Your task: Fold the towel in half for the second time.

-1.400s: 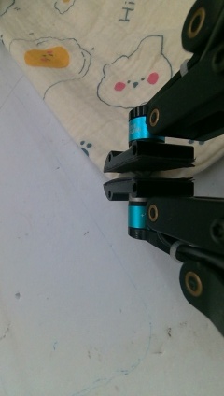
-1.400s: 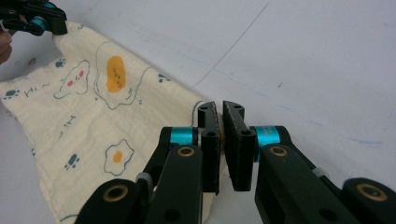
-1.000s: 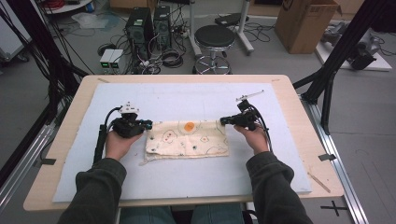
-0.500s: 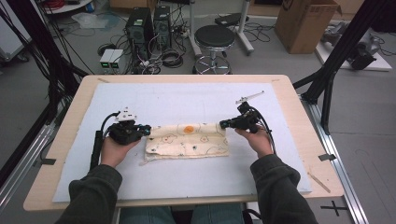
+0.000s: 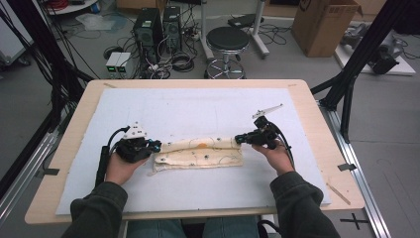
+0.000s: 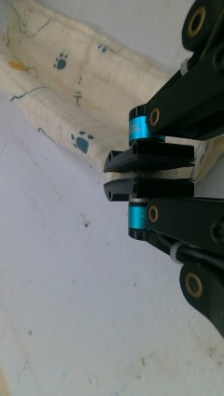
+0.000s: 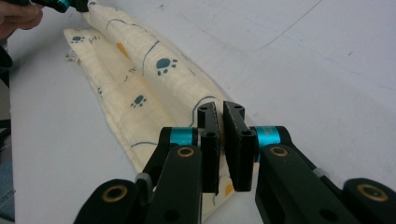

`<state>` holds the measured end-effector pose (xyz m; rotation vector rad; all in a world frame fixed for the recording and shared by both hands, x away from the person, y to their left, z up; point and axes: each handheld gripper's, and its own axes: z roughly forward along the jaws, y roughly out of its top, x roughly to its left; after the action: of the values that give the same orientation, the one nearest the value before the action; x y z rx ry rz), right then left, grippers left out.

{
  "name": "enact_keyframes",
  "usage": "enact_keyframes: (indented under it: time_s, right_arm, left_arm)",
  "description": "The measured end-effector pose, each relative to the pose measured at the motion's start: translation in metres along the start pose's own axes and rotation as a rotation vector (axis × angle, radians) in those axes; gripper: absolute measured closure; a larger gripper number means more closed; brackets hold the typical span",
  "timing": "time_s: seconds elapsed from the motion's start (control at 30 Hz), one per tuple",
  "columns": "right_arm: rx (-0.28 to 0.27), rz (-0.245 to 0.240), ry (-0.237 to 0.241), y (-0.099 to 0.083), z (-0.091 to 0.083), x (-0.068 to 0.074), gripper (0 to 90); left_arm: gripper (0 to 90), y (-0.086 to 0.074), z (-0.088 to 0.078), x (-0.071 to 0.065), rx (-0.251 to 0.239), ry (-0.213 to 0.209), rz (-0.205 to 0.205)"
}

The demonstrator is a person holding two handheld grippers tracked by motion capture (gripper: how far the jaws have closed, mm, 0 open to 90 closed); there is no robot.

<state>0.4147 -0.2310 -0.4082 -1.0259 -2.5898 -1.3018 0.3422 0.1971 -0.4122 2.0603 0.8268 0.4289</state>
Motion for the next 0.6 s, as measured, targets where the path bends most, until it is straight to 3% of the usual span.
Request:
enact_keyframes:
  time_s: [0.2,0.3,0.6]
  right_arm:
    - [0.006,0.002,0.011,-0.009,0.000,0.004,85.0]
    - [0.000,-0.029,-0.004,-0.010,0.000,0.010,85.0]
    - [0.007,-0.045,-0.018,-0.023,-0.001,0.016,84.9]
  left_arm:
    - [83.7,-0.006,-0.005,-0.004,-0.002,-0.002,0.011]
    - [83.5,-0.009,-0.006,-0.008,0.001,-0.007,0.021]
    - [83.2,-0.013,-0.009,-0.017,0.010,-0.039,0.053]
